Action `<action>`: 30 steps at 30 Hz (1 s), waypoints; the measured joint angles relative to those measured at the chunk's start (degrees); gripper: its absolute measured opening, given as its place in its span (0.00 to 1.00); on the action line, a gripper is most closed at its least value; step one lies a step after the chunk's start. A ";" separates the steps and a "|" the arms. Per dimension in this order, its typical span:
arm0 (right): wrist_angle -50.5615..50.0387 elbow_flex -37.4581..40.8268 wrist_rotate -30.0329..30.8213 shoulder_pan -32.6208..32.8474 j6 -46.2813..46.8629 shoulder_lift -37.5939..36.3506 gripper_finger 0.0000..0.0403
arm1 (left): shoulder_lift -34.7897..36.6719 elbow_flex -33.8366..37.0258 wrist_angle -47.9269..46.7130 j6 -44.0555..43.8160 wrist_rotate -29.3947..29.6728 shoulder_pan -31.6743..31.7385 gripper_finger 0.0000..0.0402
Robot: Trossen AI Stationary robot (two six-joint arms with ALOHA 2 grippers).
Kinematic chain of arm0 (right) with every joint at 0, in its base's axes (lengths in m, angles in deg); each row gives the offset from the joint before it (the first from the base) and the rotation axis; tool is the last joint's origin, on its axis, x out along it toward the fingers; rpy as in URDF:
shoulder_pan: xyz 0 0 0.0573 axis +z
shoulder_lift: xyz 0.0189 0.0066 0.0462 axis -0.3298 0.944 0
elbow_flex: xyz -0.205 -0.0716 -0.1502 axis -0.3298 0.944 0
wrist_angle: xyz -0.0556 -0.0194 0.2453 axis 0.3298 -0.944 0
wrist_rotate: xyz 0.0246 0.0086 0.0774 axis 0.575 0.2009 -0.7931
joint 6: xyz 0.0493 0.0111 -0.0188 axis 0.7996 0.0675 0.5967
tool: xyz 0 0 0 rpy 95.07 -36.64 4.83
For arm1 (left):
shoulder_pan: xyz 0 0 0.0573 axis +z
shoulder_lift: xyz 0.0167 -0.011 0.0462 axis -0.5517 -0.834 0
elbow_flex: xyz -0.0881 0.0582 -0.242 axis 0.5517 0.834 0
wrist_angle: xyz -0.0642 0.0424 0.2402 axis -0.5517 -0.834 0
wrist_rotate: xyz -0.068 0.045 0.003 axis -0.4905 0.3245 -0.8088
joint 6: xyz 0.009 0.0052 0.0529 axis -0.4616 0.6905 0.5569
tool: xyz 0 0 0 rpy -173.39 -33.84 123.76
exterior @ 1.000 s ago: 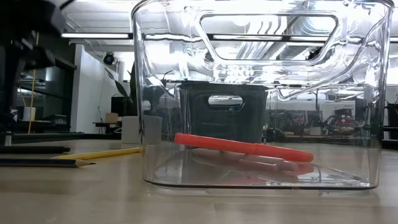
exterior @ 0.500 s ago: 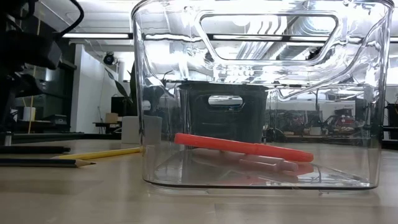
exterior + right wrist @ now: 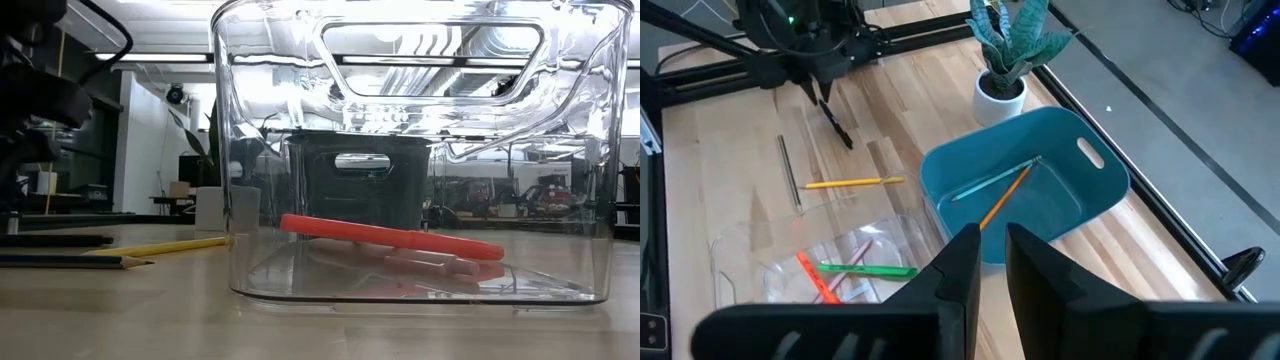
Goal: Sort pens & pencils
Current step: Put the black pen into the transparent bin
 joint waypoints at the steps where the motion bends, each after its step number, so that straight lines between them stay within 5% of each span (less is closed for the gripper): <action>1: 0.00 0.00 0.01 0.00 -0.28 0.00 0.10 | -0.62 0.00 0.46 0.09 -0.16 0.00 0.20; 30: 0.00 0.00 0.13 0.00 -1.18 0.00 0.10 | -9.61 -0.03 1.72 -1.84 -0.36 0.02 0.20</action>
